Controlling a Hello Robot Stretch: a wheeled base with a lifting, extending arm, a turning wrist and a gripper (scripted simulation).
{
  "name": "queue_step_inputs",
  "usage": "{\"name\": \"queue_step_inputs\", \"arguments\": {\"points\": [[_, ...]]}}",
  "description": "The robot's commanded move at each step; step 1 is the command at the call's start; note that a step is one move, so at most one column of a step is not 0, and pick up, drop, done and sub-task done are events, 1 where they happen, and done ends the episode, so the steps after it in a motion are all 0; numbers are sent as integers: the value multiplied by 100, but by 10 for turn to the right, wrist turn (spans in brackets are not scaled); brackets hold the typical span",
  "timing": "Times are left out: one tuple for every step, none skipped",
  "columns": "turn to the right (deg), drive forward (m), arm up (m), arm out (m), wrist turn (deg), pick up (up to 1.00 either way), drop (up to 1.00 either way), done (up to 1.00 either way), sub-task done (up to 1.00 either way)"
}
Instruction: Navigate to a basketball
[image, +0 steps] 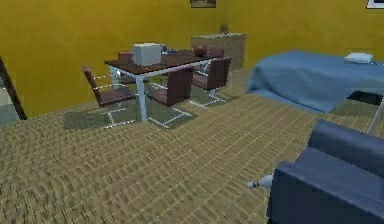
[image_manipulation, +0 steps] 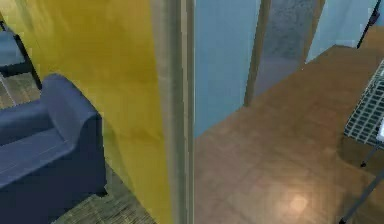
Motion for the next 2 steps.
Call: {"name": "queue_step_inputs", "arguments": {"points": [[0,100,0,0,0,0,0,0,0],[0,10,0,0,0,0,0,0,0]]}}
